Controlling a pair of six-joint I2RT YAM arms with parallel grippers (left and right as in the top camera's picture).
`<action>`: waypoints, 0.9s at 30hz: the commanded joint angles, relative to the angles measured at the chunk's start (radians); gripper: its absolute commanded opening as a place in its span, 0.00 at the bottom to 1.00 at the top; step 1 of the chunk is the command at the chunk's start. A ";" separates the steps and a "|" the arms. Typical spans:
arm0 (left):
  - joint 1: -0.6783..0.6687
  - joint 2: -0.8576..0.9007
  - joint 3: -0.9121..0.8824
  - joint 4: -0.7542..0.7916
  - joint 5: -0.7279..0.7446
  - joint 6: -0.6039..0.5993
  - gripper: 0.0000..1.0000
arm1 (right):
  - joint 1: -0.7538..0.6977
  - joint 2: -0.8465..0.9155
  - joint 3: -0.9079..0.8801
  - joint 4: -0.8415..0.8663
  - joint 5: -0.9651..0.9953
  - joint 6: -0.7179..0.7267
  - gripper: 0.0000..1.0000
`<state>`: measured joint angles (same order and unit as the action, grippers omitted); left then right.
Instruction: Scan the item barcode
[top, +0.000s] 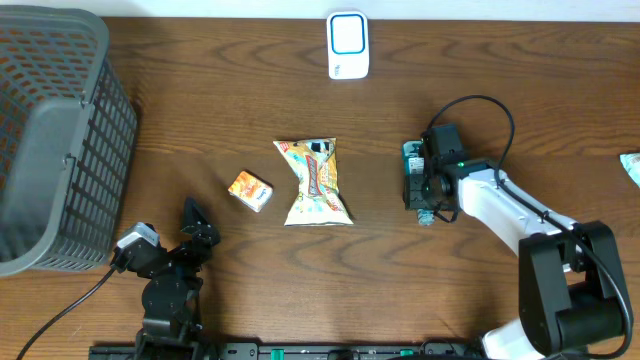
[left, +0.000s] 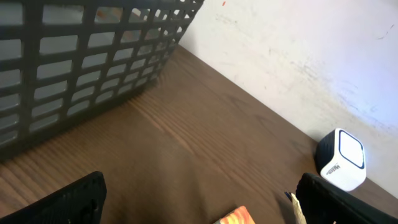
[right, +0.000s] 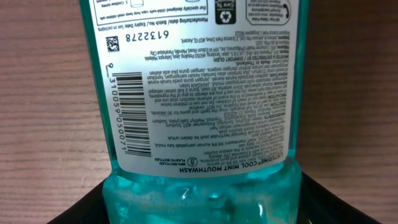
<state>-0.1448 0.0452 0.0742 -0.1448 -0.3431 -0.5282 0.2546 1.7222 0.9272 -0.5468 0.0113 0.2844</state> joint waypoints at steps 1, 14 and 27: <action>0.002 0.000 -0.024 -0.010 -0.006 -0.008 0.98 | 0.000 0.026 0.060 -0.055 0.035 -0.021 0.33; 0.002 0.000 -0.024 -0.010 -0.006 -0.008 0.98 | 0.093 -0.085 0.369 -0.305 0.065 -0.257 0.27; 0.002 0.000 -0.024 -0.010 -0.006 -0.008 0.98 | 0.227 -0.088 0.374 -0.277 0.174 -0.076 0.53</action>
<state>-0.1448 0.0452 0.0742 -0.1452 -0.3428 -0.5282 0.4881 1.6371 1.2900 -0.8097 0.1356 0.0650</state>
